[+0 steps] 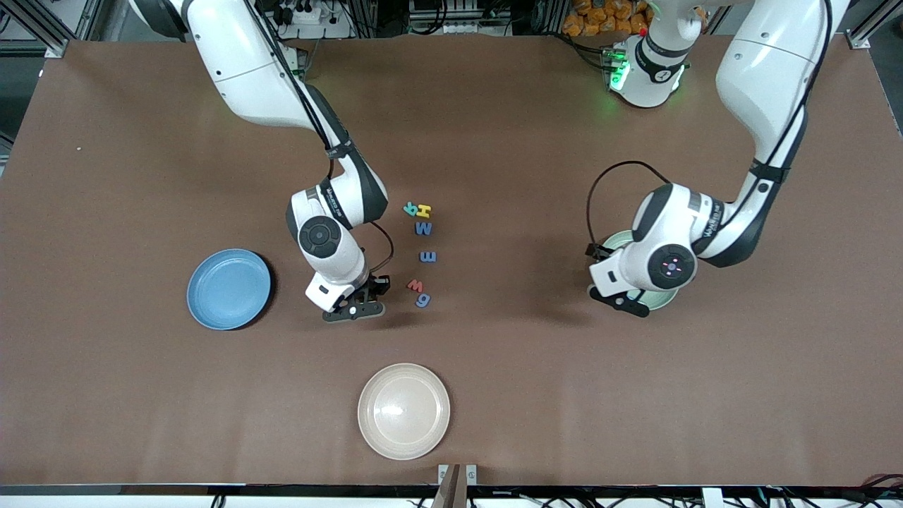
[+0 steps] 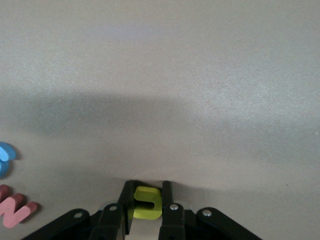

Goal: Sort upper and lower case letters into plates

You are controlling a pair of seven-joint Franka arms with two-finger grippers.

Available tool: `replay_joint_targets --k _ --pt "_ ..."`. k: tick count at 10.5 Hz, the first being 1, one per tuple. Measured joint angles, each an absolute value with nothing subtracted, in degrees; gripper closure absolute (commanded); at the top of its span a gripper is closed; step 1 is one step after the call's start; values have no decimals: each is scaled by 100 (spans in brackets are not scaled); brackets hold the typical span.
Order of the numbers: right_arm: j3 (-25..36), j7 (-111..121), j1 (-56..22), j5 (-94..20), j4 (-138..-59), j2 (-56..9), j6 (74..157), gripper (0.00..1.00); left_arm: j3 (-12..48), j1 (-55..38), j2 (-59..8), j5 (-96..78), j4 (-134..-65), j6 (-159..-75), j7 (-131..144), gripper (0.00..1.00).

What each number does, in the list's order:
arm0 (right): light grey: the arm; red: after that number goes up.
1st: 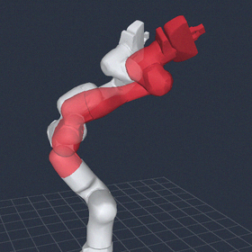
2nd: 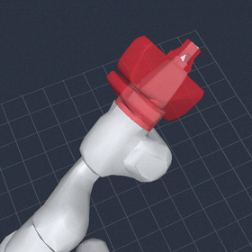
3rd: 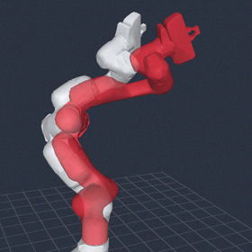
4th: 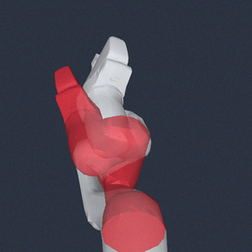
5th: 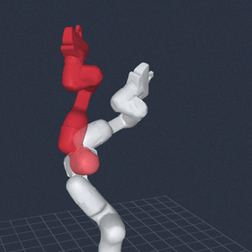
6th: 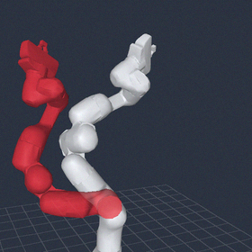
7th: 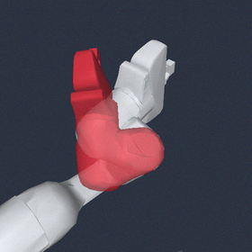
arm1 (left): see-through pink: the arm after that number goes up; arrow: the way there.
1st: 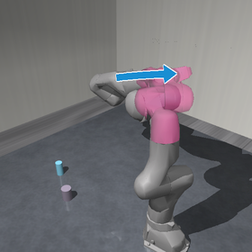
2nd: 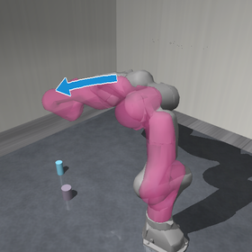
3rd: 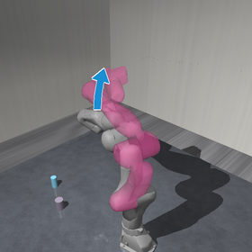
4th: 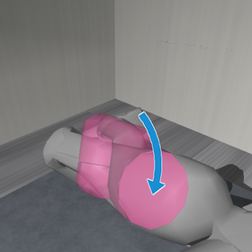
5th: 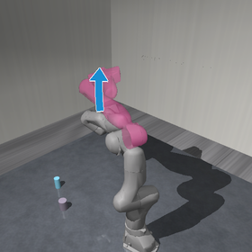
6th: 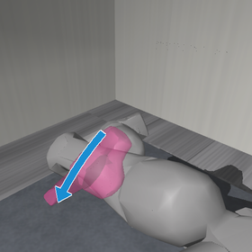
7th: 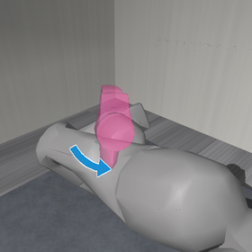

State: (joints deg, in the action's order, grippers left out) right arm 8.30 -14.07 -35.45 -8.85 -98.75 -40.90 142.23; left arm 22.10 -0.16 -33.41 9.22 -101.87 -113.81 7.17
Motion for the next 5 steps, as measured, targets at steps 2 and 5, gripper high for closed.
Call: replay_joint_targets --k 2,5 --pt "831 -1416 -3538 -888 -9873 -4086 14224 100 2398 -296 -3333 746 -10051 -11381 1553 0" --pt "861 -1372 -3168 -890 -9801 -3912 14111 100 2403 -898 -3355 223 -9849 -11402 2821 0"
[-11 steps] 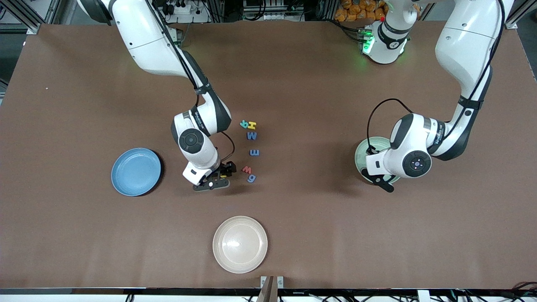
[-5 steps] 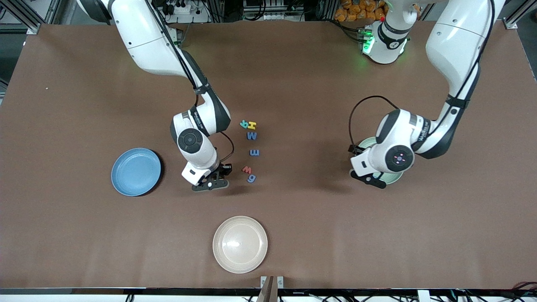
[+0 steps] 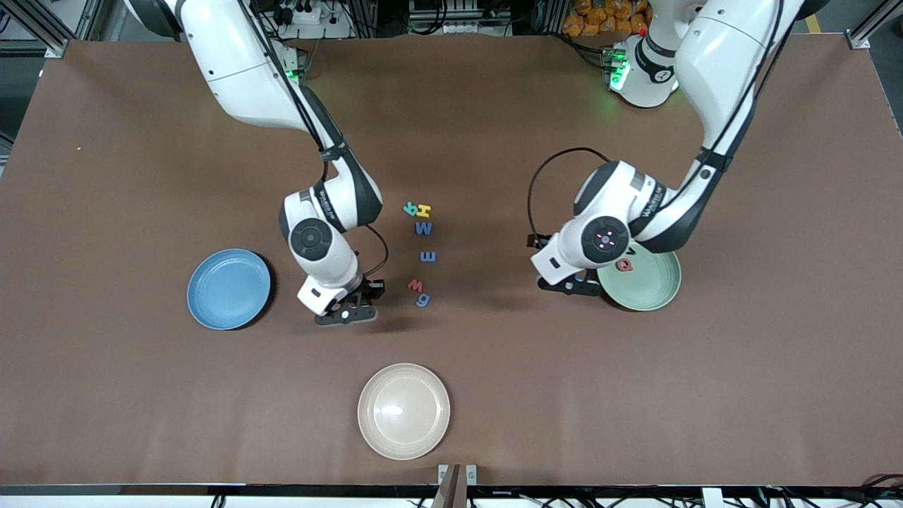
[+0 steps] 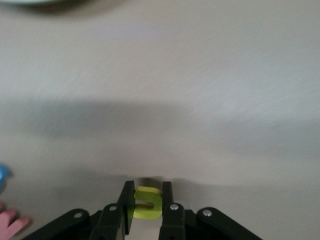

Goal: Sort upper and lower case letters into plates

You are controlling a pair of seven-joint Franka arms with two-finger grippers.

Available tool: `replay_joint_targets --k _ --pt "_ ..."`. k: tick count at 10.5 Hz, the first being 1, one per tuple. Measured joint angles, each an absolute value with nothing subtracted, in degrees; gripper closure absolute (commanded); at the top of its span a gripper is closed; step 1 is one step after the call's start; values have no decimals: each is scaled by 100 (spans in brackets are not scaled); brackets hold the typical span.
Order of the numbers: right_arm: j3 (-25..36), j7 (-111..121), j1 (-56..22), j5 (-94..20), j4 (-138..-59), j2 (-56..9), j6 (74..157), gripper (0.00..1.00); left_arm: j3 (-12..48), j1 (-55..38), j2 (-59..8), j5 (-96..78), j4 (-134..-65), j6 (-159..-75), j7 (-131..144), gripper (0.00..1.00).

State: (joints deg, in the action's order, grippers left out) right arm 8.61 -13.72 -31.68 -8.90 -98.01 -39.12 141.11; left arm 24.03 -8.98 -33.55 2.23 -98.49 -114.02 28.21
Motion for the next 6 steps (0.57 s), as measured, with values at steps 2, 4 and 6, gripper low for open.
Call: replay_joint_targets --k 2,4,6 --pt "876 -729 -2480 -888 -9780 -3564 13690 100 2414 -1200 -3417 -131 -9816 -11594 3391 0" --pt "876 362 -1702 -889 -9787 -3355 13342 100 2428 -1746 -3603 -190 -9764 -12022 4517 0" --pt "870 1122 -1216 -889 -9819 -3350 13174 100 2412 -2335 -3994 -198 -9516 -12509 5767 0"
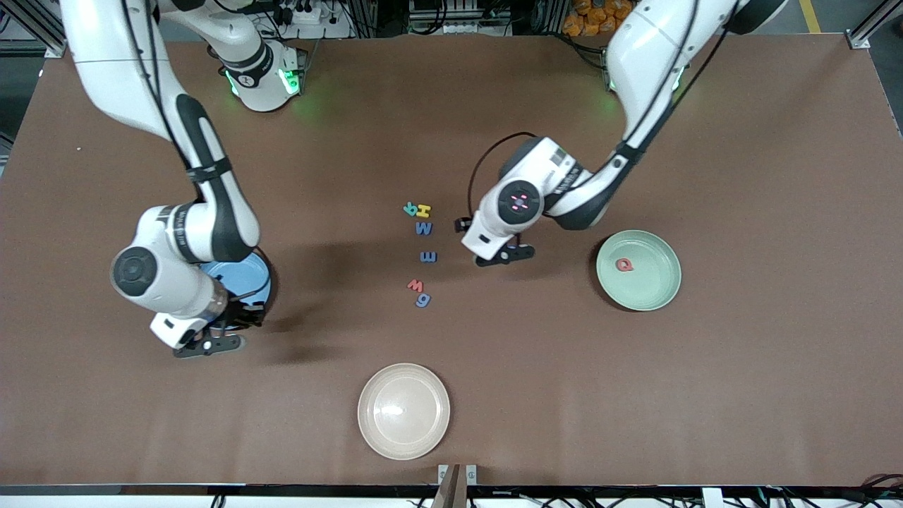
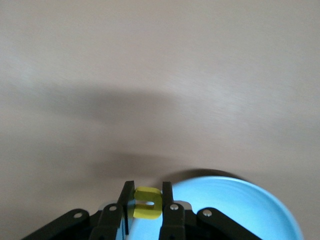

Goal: Sort upper and lower case letters into plates

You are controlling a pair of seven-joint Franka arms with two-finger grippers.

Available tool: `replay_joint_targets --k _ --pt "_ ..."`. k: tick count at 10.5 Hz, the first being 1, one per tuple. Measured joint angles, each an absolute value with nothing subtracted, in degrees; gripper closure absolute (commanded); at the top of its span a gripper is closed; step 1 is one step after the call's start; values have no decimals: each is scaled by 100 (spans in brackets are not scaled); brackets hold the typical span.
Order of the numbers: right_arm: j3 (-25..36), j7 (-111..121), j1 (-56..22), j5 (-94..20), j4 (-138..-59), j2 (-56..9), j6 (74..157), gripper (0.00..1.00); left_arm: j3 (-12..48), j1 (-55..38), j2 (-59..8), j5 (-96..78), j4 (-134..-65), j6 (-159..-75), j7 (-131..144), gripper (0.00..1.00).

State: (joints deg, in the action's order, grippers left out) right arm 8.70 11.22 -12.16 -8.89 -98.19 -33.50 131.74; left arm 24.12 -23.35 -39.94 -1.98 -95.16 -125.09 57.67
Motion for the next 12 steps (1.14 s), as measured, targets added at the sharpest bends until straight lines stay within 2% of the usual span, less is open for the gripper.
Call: replay_joint_targets --k 3,6,8,10,11,12 --pt "869 1529 -1074 -888 -9834 -3350 13106 100 2388 -2804 -4510 -198 -9026 -12933 7073 0" --pt "869 1835 -885 -888 -9911 -3356 12906 100 2207 -3320 -4727 -204 -8759 -13104 7727 1" --pt "861 1858 -876 -887 -10050 -3355 12831 100 2043 -3684 -4919 -204 -8553 -13128 8236 16" --pt "865 1880 -870 -884 -10182 -3318 12822 98 2013 -3799 -5027 -204 -8525 -13133 8331 17" --pt "872 1908 -842 -883 -10247 -3287 12821 73 1998 -3798 -5076 -204 -8520 -13133 8333 21" --pt "875 1949 -803 -883 -10317 -3236 12794 7 1989 -3791 -5105 -204 -8493 -13144 8332 23"
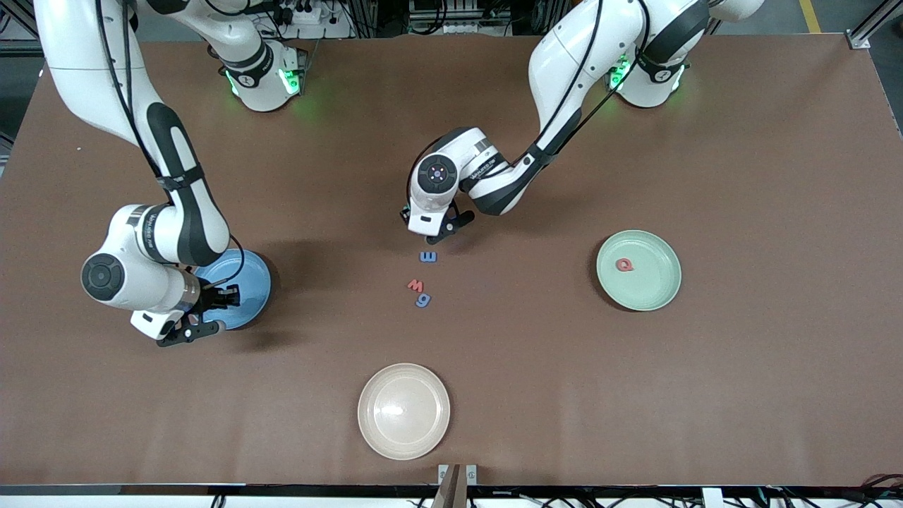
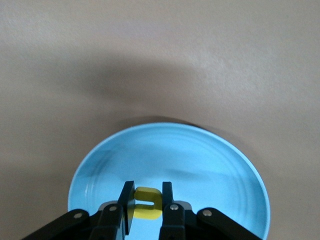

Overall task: Sort upper and lower case letters into plates
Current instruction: 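Release the yellow u on the blue plate with the right gripper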

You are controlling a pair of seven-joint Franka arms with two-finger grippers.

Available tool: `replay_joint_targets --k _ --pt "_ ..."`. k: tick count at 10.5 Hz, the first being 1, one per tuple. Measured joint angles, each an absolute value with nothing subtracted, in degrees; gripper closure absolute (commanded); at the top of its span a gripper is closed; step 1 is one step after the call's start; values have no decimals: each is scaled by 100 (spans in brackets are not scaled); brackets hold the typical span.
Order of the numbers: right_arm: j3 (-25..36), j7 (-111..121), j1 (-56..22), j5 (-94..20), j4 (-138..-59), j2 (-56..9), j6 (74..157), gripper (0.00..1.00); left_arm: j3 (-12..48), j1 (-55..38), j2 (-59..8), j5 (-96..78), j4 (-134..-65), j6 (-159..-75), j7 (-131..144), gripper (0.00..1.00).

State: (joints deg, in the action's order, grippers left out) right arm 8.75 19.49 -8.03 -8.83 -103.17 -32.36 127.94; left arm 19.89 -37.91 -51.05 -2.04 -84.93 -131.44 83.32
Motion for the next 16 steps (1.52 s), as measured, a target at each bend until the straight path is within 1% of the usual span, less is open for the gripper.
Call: replay_joint_targets --k 1,7,13,16 --pt "876 1965 -777 -883 -10365 -3191 12738 0 1987 -3791 -5114 -204 -8471 -13145 8332 27" --pt "808 1849 -796 -887 -10396 -3111 12572 0 1970 -3782 -5130 -204 -8440 -13144 8352 27" --pt "766 1051 -1269 -889 -10301 -3016 12388 0 1970 -3784 -5137 -204 -8410 -13144 8359 26" --pt "783 1039 -1275 -889 -10301 -3017 12388 0 1962 -3763 -5138 -207 -8365 -13144 8655 26"
